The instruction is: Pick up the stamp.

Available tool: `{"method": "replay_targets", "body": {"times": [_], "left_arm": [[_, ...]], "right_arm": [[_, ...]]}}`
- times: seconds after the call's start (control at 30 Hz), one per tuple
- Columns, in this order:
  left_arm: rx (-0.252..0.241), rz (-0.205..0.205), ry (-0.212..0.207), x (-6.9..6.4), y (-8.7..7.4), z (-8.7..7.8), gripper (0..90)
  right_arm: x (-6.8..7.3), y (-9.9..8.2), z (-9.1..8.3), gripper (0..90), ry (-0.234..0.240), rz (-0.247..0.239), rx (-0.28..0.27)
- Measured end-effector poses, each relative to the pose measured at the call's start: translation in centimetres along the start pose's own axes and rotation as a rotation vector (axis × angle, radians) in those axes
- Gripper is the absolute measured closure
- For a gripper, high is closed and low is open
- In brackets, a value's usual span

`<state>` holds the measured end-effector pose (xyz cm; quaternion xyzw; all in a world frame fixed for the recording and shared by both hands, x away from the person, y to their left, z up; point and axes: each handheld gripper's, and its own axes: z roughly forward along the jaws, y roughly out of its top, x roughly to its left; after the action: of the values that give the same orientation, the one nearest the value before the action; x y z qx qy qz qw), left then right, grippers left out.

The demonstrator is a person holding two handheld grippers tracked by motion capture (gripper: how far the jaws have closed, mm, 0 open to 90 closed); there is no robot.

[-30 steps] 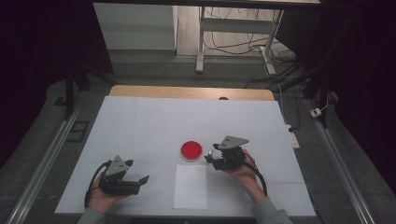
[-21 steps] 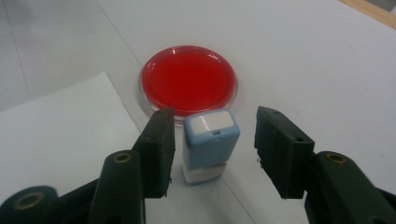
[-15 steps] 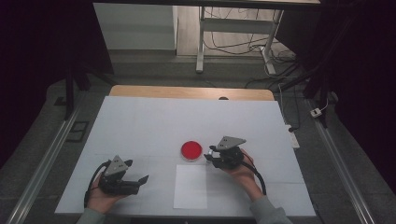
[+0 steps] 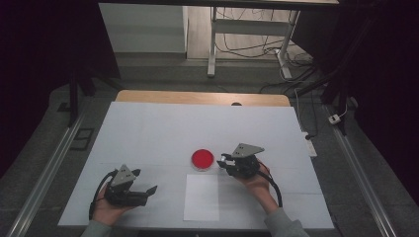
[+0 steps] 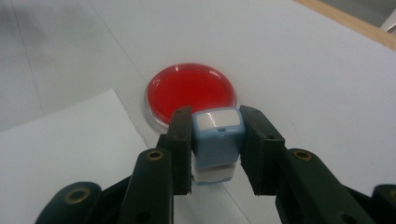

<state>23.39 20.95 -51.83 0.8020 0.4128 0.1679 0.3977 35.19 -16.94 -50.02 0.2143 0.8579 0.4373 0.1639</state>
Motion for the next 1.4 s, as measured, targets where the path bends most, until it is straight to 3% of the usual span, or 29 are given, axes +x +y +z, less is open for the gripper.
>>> {"method": "replay_targets", "body": {"times": [0.37,0.47,1.17,1.4], "left_arm": [[0.0,0.003,-0.002,0.0,0.0,0.0,15.5],[0.001,0.004,-0.001,0.0,0.0,0.1,15.5],[0.004,0.009,-0.001,-0.2,0.0,0.2,15.8],[0.004,0.009,0.0,-0.2,0.0,0.2,15.8]], "right_arm": [[0.2,0.8,-1.2,65.8,-0.005,0.046,-0.082],[0.3,1.1,-1.5,65.8,0.002,0.08,-0.101],[0.8,2.2,-2.8,65.9,0.016,0.115,-0.162],[1.3,2.6,-3.3,65.9,0.049,0.12,-0.181]]}}
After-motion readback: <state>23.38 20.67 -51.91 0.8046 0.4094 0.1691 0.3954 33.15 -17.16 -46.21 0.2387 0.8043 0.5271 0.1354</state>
